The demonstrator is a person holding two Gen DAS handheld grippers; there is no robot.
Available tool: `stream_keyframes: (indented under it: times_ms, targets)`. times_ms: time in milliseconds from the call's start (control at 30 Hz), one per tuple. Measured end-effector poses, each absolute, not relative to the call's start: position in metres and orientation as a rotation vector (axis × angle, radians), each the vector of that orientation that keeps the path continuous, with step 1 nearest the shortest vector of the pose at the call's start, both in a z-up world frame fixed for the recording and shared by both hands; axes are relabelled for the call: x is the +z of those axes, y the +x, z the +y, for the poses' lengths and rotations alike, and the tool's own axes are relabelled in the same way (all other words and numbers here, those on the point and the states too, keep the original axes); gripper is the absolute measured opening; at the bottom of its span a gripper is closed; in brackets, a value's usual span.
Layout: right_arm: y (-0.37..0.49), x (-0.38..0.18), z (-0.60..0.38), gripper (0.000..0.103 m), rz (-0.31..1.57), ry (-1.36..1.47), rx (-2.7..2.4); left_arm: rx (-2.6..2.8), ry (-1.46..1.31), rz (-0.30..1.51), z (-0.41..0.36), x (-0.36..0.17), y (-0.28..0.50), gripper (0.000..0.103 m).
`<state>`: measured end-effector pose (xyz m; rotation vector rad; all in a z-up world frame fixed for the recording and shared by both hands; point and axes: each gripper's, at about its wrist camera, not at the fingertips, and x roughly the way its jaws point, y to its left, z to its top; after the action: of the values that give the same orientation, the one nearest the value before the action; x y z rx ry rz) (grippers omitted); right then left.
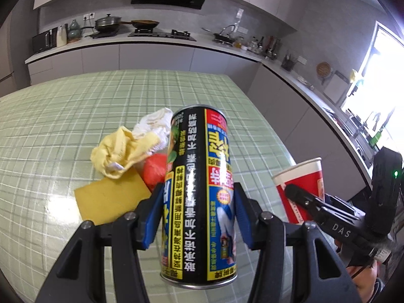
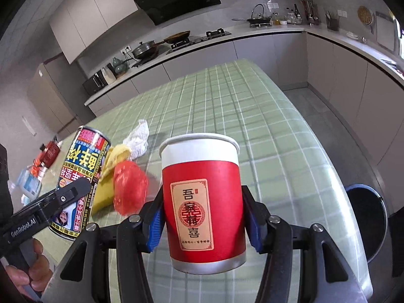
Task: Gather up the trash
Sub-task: 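Carry the spray can and red cup over the black bin and open both tools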
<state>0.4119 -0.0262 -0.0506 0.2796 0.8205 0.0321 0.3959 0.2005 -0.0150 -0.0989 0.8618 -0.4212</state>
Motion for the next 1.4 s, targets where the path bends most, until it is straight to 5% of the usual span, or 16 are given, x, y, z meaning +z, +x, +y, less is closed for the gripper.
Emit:
stream_keyframes:
  times_ms: [600, 1400]
  targets:
    - [0.346, -0.044, -0.081, 0.057, 0.825, 0.314, -0.031, -0.533, -0.072, 0.859, 0.117, -0.016, 0.344, 0.053]
    - [0.272, -0.112, -0.388, 0.057, 0.889, 0.447, -0.150, -0.586, 0.008, 0.982, -0.148, -0.065, 0.295, 0.053]
